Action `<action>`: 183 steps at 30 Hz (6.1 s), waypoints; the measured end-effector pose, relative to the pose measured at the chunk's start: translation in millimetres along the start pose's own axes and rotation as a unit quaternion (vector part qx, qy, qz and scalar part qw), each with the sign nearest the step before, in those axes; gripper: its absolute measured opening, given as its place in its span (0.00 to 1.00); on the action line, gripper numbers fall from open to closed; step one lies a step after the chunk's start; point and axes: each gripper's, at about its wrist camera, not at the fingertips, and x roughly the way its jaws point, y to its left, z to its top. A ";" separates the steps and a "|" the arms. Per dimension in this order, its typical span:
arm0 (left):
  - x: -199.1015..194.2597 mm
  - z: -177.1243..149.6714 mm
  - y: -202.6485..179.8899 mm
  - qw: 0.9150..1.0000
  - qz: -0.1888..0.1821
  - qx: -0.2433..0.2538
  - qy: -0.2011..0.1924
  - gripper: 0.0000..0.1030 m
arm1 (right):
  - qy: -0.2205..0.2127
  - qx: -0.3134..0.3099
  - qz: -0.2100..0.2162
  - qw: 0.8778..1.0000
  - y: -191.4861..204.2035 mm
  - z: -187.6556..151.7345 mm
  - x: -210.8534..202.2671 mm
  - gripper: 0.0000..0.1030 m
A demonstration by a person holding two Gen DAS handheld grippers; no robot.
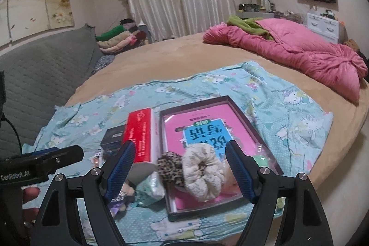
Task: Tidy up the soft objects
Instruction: 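Withdraw both tools from the tray toward the teddy bear and remaining items, then grasp the white snack packet with left tool while right tool grasps the pink-eared bunny plush, then carry the snack packet with left tool while right tool carries the bunny plush over the tray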
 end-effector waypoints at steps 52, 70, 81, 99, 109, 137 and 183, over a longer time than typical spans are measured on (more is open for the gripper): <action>117.9 -37.9 152.4 0.989 0.028 -0.125 0.076 0.84 | 0.156 -0.110 0.095 0.977 128.0 -87.1 141.0 0.79; 152.3 -29.0 159.0 0.988 0.011 -0.129 0.085 0.84 | 0.190 -0.097 0.091 0.973 124.2 -98.4 175.0 0.55; 168.2 -21.8 147.7 0.990 0.019 -0.117 0.079 0.84 | 0.185 -0.091 0.117 0.971 112.3 -96.7 168.4 0.45; 183.9 -17.3 166.3 0.984 0.062 -0.142 0.084 0.43 | 0.182 -0.081 0.133 0.971 108.7 -91.1 147.3 0.45; 169.1 -22.5 192.6 0.982 -0.011 -0.180 0.062 0.23 | 0.173 -0.087 0.145 0.970 115.6 -89.4 138.4 0.45; 38.4 -17.6 93.9 0.996 -0.002 -0.087 -0.003 0.23 | 0.068 -0.050 0.162 0.983 87.7 -32.1 63.4 0.45; 127.4 -34.8 -94.9 0.992 -0.077 0.025 0.101 0.23 | -0.007 0.101 0.039 0.994 -101.1 -5.3 21.7 0.45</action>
